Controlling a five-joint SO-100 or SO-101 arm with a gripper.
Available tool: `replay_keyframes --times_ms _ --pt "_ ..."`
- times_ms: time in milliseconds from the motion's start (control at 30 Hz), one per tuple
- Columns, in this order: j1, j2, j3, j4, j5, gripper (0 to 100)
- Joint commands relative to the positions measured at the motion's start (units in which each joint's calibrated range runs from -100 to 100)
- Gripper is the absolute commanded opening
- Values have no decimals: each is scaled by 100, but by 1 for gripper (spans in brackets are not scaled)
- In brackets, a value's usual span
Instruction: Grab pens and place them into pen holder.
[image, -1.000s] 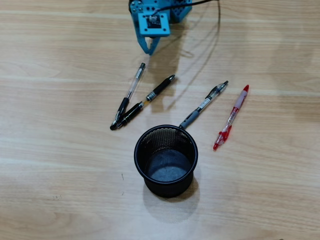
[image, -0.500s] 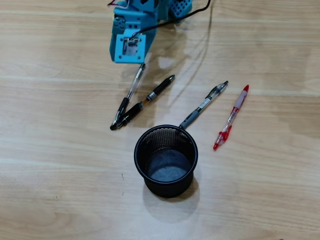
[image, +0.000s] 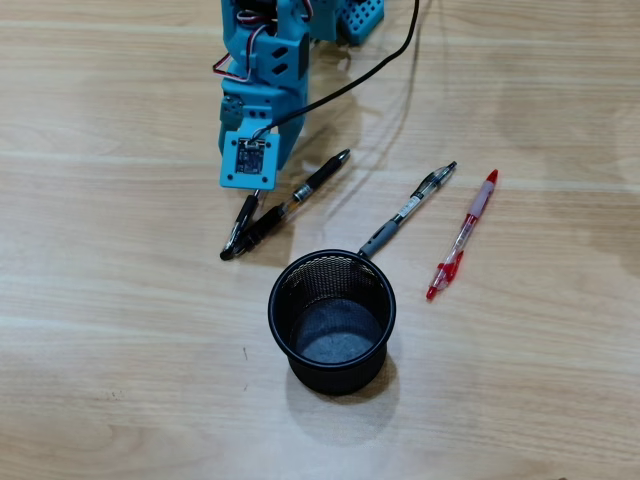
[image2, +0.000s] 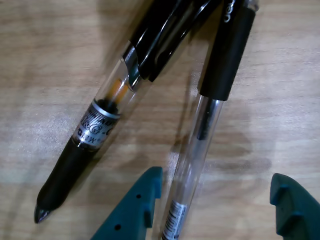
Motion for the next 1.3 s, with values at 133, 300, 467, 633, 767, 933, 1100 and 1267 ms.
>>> replay_keyframes --times_ms 133,300,467,633,767,933,1100,1267 --pt "-196 837 -189 -880 -218 24" --pt "-114 922 -171 -889 -244 22" --pt "14 922 -171 -880 -212 7" --pt "106 914 -162 -835 -191 2" --pt "216 914 -162 -807 -186 2" --pt "325 854 -153 -807 -181 2" --pt "344 47 28 -807 -181 2" --pt "344 -1473 -216 -871 -61 2"
